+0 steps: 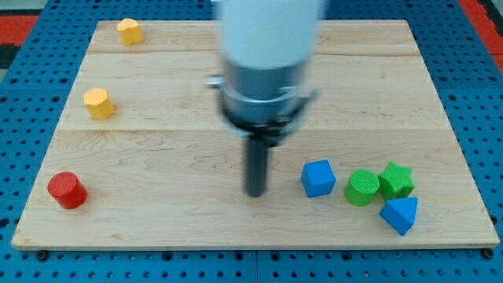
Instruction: Move the red circle vertical below red star
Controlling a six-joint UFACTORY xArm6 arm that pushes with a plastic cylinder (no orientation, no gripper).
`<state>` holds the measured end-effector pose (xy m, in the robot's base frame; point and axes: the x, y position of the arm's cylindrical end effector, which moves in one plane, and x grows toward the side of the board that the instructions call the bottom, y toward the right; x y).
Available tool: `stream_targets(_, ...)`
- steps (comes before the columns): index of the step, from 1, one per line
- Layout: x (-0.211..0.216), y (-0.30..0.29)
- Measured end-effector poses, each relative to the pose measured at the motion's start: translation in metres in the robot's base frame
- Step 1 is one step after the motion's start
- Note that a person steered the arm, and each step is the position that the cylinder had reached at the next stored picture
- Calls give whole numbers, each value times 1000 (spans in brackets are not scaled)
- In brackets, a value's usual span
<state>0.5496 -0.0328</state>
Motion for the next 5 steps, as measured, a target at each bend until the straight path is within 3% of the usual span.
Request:
stream_targets(2,46,-191)
stream_targets(3,17,-260)
stream_targets(4,-12,-236)
stream_targets(5,-2,-156)
